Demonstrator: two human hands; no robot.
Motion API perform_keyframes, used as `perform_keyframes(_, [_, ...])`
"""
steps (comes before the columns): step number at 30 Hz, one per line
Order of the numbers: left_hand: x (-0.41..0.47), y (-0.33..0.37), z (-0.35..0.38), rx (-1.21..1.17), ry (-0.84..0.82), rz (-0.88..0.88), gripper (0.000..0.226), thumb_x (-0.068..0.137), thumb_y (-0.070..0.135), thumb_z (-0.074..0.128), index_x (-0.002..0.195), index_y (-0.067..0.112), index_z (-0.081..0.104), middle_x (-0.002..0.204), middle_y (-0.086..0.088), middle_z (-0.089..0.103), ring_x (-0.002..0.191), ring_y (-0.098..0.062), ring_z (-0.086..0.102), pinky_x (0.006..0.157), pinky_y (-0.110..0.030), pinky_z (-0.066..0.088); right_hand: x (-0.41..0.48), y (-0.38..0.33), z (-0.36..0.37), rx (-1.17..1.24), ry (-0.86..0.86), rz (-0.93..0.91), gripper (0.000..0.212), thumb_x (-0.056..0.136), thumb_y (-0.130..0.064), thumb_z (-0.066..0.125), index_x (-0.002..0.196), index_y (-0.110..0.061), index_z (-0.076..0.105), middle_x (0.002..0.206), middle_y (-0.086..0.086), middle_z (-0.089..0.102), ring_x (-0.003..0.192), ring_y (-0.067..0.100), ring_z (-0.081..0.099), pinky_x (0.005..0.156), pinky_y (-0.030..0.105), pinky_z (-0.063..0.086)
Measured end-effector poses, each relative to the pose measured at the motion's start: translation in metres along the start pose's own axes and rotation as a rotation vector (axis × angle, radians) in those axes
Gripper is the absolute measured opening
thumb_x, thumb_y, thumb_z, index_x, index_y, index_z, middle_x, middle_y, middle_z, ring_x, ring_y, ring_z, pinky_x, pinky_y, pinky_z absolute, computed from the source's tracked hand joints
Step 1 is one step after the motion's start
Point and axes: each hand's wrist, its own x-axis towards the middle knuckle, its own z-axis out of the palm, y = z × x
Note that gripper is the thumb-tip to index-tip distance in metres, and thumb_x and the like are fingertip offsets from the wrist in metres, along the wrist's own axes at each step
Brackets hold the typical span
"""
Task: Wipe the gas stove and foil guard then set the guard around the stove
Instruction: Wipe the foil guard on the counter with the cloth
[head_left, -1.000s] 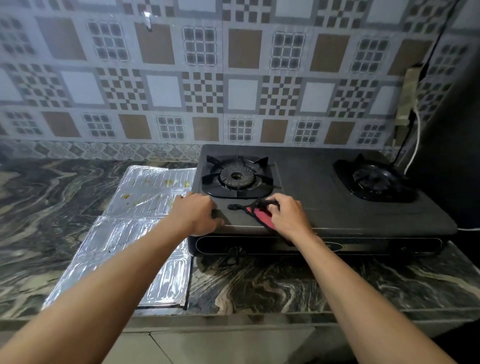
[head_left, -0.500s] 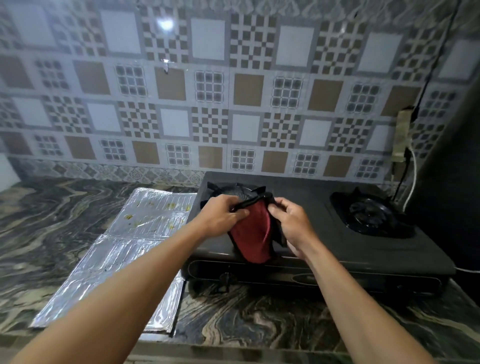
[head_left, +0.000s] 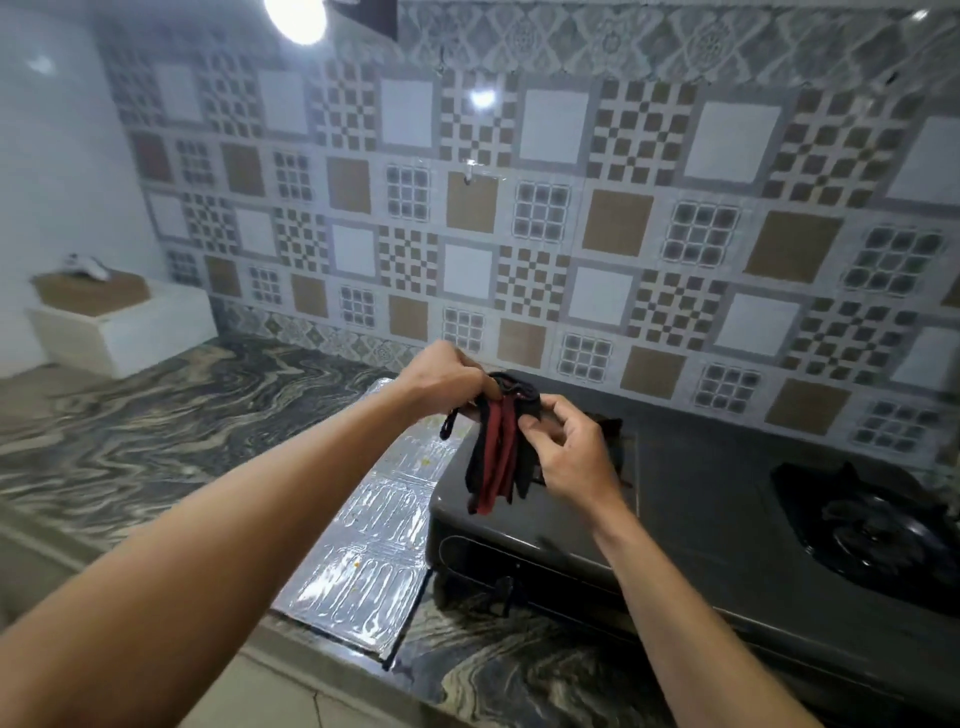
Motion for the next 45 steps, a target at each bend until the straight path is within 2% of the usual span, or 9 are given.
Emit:
perform_keyframes(3, [-0.002,-0.006,-0.017,-0.046,0.030,-0.079,0.010,0.082,0.010,0.070,0.072,0.009,0.068,0.059,-0.001,0.069,0.047,-0.007,0.064,0.044,-0.017,0.042,0.000,-0.009,0.020,0.024,-0.084,-0.010,0.015,0.095,-0.027,0.064,0.109,-0.024,0.068,0.101,-0.011,0.075,0.096,0.004,0.069,0.086,0.026,0.051])
perform_keyframes(7, [0.002,-0.021,-0.040,-0.111,0.025,-0.148,0.006,0.081,0.013,0.070,0.084,0.007,0.069,0.069,-0.005,0.068,0.056,-0.011,0.064,0.056,-0.022,0.046,0.008,-0.010,0.046,-0.131,-0.153,-0.007,0.056,0.074,-0.062,0.076,0.120,-0.035,0.059,0.110,-0.013,0.072,0.104,0.006,0.067,0.091,0.037,0.054])
perform_keyframes(13, [0.019,-0.056,-0.087,-0.238,-0.145,-0.123,0.033,0.083,0.021,0.076,0.113,0.006,0.072,0.113,-0.010,0.074,0.094,-0.016,0.072,0.087,-0.030,0.046,0.049,-0.009,0.078,-0.007,-0.198,-0.009,0.027,0.089,-0.021,0.072,0.115,-0.025,0.064,0.109,-0.008,0.074,0.104,0.005,0.068,0.099,0.041,0.052])
perform_keyframes(21, [0.085,-0.117,-0.145,-0.194,-0.266,-0.002,0.056,0.069,0.016,0.084,0.123,0.016,0.069,0.108,-0.004,0.076,0.103,-0.021,0.071,0.103,-0.041,0.048,0.117,0.016,0.139,0.055,-0.213,0.089,0.026,0.094,-0.016,0.064,0.120,-0.017,0.064,0.113,0.003,0.074,0.108,0.018,0.069,0.097,0.049,0.052])
perform_keyframes(29, [0.169,-0.167,-0.195,-0.289,-0.438,0.036,0.031,0.088,0.006,0.067,0.119,0.011,0.069,0.110,-0.014,0.074,0.099,-0.024,0.072,0.087,-0.036,0.052,0.173,0.032,0.212,0.147,0.033,0.210,0.024,0.096,-0.008,0.060,0.119,-0.002,0.065,0.099,0.015,0.075,0.091,0.026,0.074,0.080,0.040,0.061])
perform_keyframes(34, [0.211,-0.188,-0.197,-0.317,-0.457,0.012,0.032,0.088,-0.009,0.059,0.115,0.006,0.068,0.081,-0.006,0.074,0.049,-0.007,0.063,0.048,-0.017,0.047,0.197,0.051,0.238,0.201,0.137,0.306,0.022,0.094,-0.004,0.062,0.114,0.003,0.067,0.101,0.018,0.073,0.086,0.018,0.073,0.070,0.031,0.061])
perform_keyframes(39, [0.255,-0.219,-0.198,-0.264,-0.441,-0.052,0.035,0.082,-0.011,0.052,0.100,0.010,0.073,0.083,-0.005,0.070,0.058,-0.010,0.053,0.053,-0.022,0.049,0.220,0.086,0.244,0.073,0.256,0.338,0.015,0.099,-0.013,0.055,0.104,-0.010,0.069,0.088,0.000,0.075,0.080,0.009,0.070,0.070,0.030,0.059])
perform_keyframes(42, [0.274,-0.240,-0.197,-0.180,-0.387,-0.117,0.028,0.084,-0.004,0.051,0.089,0.016,0.070,0.069,0.002,0.063,0.059,-0.008,0.055,0.054,-0.021,0.049,0.232,0.112,0.253,-0.051,0.268,0.383,0.024,0.095,-0.027,0.058,0.119,-0.026,0.059,0.098,0.015,0.074,0.080,0.021,0.071,0.079,0.042,0.058])
perform_keyframes(45, [0.288,-0.263,-0.193,-0.140,-0.437,-0.180,0.020,0.086,-0.001,0.054,0.086,0.015,0.064,0.067,0.002,0.059,0.061,-0.008,0.055,0.052,-0.020,0.051,0.238,0.136,0.267,-0.120,0.258,0.450,0.028,0.096,-0.030,0.058,0.123,-0.029,0.053,0.100,0.006,0.072,0.083,0.029,0.072,0.080,0.051,0.058])
